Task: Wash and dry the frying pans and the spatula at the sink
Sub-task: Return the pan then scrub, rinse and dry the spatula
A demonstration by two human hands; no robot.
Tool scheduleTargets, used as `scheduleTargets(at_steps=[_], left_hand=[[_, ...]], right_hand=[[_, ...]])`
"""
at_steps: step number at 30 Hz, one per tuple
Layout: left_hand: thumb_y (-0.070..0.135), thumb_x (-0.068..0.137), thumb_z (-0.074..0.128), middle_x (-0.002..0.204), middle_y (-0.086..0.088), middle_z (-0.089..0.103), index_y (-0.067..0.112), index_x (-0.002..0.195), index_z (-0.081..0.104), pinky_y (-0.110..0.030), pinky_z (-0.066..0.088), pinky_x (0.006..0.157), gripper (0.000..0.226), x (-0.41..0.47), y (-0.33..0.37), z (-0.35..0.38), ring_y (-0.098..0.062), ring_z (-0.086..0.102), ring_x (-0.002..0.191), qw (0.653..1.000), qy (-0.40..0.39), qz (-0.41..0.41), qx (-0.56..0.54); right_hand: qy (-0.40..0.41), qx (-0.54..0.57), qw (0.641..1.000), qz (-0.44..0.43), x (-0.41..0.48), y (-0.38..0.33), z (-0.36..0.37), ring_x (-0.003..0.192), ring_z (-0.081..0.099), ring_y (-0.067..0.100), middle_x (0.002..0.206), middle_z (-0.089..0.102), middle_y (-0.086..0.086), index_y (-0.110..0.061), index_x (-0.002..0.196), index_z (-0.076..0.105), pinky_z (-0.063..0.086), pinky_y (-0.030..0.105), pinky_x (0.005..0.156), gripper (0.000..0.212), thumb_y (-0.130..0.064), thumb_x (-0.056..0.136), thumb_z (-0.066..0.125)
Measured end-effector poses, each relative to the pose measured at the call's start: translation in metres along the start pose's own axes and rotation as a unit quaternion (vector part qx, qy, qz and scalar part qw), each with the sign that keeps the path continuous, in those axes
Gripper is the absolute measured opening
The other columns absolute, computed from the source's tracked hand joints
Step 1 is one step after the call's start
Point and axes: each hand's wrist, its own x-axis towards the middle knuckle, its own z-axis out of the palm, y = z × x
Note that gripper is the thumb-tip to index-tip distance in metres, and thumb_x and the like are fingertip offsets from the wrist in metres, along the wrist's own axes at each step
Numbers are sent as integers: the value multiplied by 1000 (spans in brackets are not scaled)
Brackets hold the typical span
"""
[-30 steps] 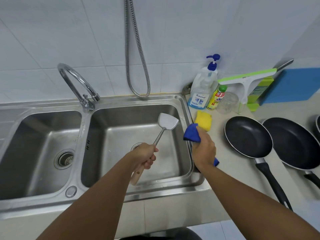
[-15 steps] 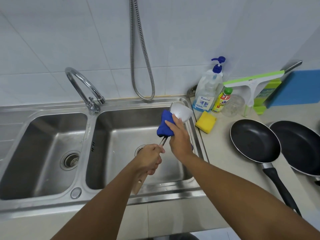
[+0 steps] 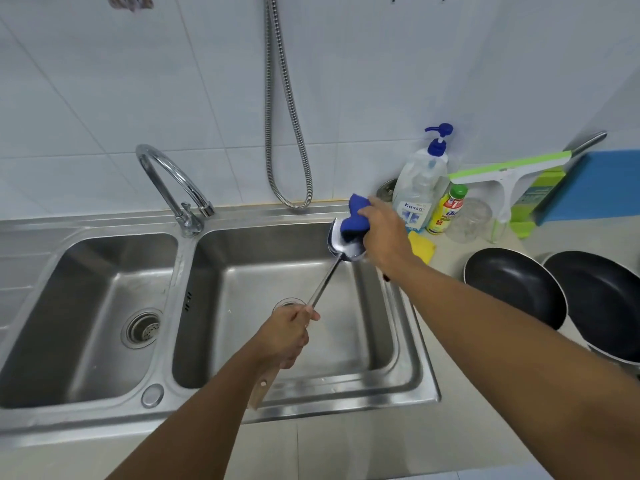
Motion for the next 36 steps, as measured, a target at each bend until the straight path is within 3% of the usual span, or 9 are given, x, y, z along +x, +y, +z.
scheduleTargets(at_steps=[3,6,9,12,21,26,29,34,36], left_hand=[[36,111,37,59,-3,38,13,110,64,-20,22,40,36,2,6,-8,-11,25,41,1000,1,20,13],[34,111,38,59,-2,37,13,110,64,-21,22,42,33,5,11,-13,-12,25,42,999,3,41,19],[33,111,39,61,-2,37,14,111,64,-21,22,42,32,1,12,-19,-11,24,42,998,3,53,26],[32,111,39,63,-4,37,16,111,65,-23,22,44,31,-1,15,-24,-12,24,42,997,4,64,47],[34,112,35,60,-2,33,10,114,62,-19,19,41,36,-2,14,-26,-11,22,44,998,-2,59,-15],[34,111,36,61,-7,36,17,110,64,-22,23,41,33,2,19,-28,-14,25,42,994,11,93,62],[33,110,37,57,-5,36,18,108,64,-22,25,40,31,7,23,-29,-16,26,41,992,34,105,66],[33,112,35,60,-5,30,14,108,63,-19,22,42,34,4,22,-30,-13,22,42,996,29,84,17],[34,112,35,60,-6,30,14,109,63,-19,22,42,35,3,23,-31,-12,22,42,996,23,85,23]], right_hand=[[-72,-55,994,-65,-3,-4,1,142,36,35,157,40,15,-6,132,63,24,37,118,46,2,87,61],[-118,-160,966,-163,-15,-1,17,154,16,29,167,24,7,-14,138,58,3,38,124,48,-19,90,62],[-94,-218,956,-175,-10,15,24,155,10,33,170,14,0,-21,148,45,12,59,121,67,-28,85,66],[-80,-211,963,-148,-5,15,20,153,12,40,170,10,1,-23,161,21,26,56,117,95,-8,81,70],[-107,-241,942,-208,-6,16,17,148,24,36,169,14,-4,-18,154,40,29,48,107,76,2,84,66],[-71,-271,951,-134,6,15,4,142,24,35,171,-1,-4,-18,159,22,31,44,102,90,-2,84,69],[-97,-257,943,-187,0,9,10,141,24,35,170,5,-9,-20,160,23,27,44,104,86,0,86,64],[-98,-213,946,-225,-9,29,5,130,43,38,156,45,-3,-16,143,56,34,49,95,71,4,77,72],[-90,-230,950,-190,-3,28,0,135,38,35,161,37,-4,-19,149,46,30,46,99,74,-1,82,71]])
